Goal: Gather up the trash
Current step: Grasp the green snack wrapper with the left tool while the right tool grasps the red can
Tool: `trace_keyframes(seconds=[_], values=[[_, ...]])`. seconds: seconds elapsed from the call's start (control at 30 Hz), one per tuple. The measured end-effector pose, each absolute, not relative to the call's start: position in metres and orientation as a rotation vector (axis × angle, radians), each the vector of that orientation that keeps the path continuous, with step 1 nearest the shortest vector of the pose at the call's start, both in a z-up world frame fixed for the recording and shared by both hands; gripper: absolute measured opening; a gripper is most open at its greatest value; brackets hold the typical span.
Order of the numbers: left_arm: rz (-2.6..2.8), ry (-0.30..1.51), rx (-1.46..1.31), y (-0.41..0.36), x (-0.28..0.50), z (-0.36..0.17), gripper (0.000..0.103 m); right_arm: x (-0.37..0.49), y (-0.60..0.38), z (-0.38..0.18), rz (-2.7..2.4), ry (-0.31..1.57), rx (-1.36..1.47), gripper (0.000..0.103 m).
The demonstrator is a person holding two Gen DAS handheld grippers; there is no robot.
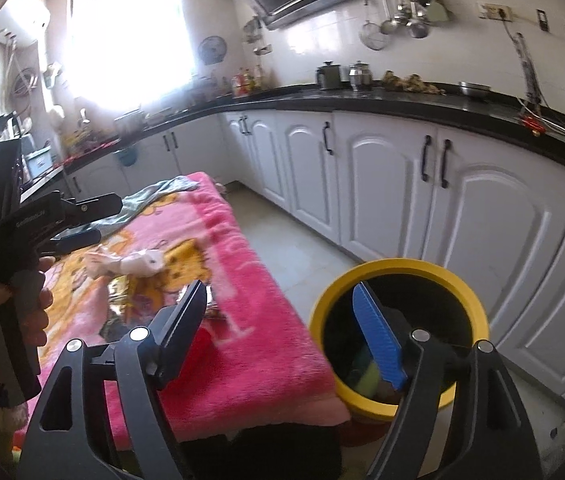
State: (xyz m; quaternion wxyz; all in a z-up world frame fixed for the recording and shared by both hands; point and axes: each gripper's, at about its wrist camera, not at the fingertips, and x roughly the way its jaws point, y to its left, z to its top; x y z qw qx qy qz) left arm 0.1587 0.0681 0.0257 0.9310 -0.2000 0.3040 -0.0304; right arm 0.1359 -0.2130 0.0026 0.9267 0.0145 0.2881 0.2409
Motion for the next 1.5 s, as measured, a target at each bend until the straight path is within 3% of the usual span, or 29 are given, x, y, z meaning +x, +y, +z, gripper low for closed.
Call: trace_keyframes(seconds=[0.73, 1.2, 1.33, 1.5], values=[[0.045, 0.701, -0.452, 0.128, 0.109, -0.006, 0.092, 0.118, -0.137, -0.015, 0.629, 0.659, -0.081, 0.075], [-0.004, 0.864, -0.596, 0.141, 0.097, -0.065, 0.092, 0.133, -0.107, -0.054, 0.653, 0.787, -0.112, 0.074], [-0.049, 0.907, -0.678, 0.137, 0.099, -0.083, 0.092, 0.147, -0.101, -0.072, 0.660, 0.868, -0.095, 0.067], [-0.084, 0.956, -0.786, 0.133, 0.100, -0.101, 0.074, 0.163, -0.096, -0.089, 0.677, 0.948, -0.048, 0.056]])
